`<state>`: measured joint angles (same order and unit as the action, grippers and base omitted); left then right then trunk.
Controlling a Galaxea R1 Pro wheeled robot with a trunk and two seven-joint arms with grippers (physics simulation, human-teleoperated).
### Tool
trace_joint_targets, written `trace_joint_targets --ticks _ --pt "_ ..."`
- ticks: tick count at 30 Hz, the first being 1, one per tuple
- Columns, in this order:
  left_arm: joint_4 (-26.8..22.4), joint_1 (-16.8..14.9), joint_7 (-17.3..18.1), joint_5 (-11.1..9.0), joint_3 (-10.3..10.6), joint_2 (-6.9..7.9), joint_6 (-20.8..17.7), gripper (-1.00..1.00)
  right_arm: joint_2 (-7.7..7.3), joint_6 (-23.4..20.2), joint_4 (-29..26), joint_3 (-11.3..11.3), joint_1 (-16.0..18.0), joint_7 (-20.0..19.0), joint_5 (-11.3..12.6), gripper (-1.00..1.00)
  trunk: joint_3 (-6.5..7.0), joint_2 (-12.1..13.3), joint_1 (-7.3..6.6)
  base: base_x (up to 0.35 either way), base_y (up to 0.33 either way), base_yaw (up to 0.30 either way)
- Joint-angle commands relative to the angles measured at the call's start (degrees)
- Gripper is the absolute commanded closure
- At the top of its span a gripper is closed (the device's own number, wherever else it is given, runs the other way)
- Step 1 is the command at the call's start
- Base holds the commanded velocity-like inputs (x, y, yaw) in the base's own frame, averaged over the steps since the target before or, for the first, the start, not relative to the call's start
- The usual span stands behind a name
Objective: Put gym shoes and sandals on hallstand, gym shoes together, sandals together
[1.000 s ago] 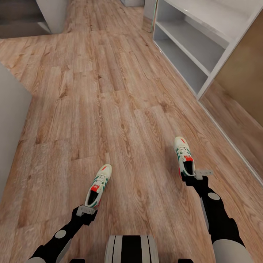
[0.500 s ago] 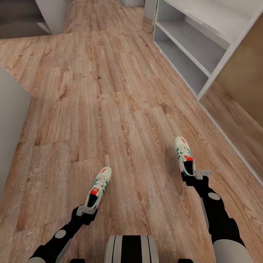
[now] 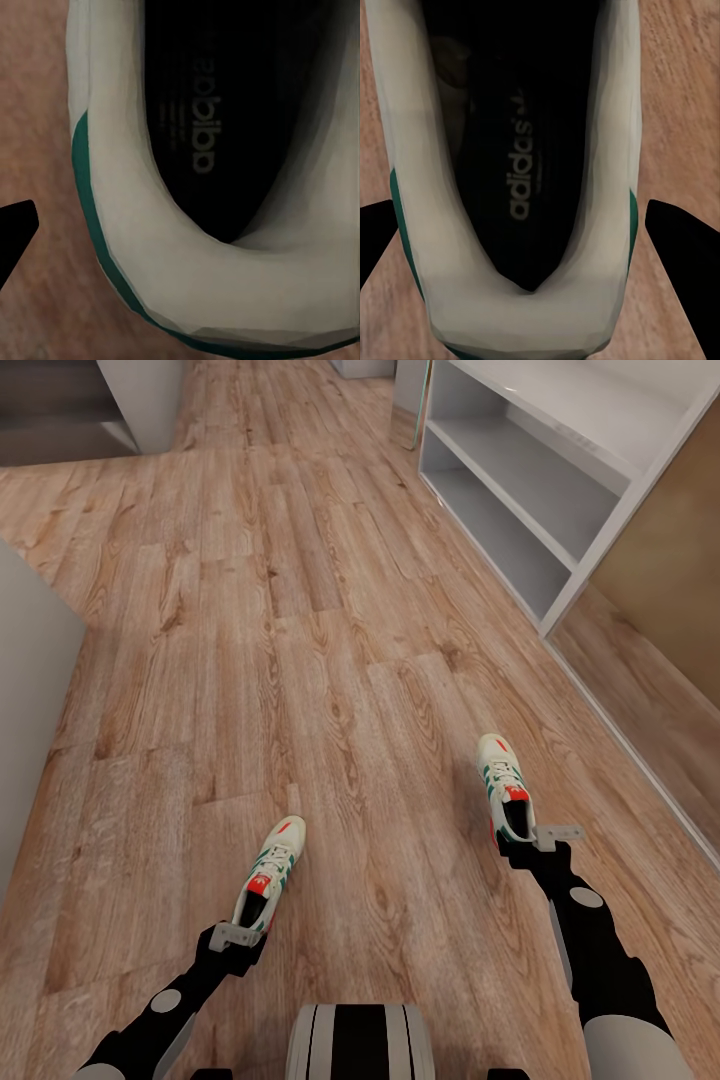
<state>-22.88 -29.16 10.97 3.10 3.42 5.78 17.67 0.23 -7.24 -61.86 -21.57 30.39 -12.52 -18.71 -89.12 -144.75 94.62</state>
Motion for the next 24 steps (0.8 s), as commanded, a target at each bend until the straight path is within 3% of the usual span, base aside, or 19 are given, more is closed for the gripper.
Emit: trace_joint_targets --ticks 1,2,24 --pt "0.05 -0.02 -0.16 0.32 0.2 0.04 0.28 -1.0 0.03 -0.23 -0.11 -0.14 0.02 -0.4 -0.45 1.0 -0.03 -0.01 -0.01 0.0 0.0 0.0" --pt "0.07 -0.02 -0.16 0.32 0.2 0.01 0.29 1.0 0.03 -0.23 -0.11 -0.14 0.04 -0.4 -0.45 1.0 -0.03 -0.01 -0.01 0.0 0.0 0.0" --pt "-0.05 -0.02 -0.24 -0.07 -0.15 0.08 0.34 1.0 0.03 -0.23 -0.11 -0.14 0.02 -0.4 -0.45 1.0 -0.03 -0.01 -0.01 0.0 0.0 0.0"
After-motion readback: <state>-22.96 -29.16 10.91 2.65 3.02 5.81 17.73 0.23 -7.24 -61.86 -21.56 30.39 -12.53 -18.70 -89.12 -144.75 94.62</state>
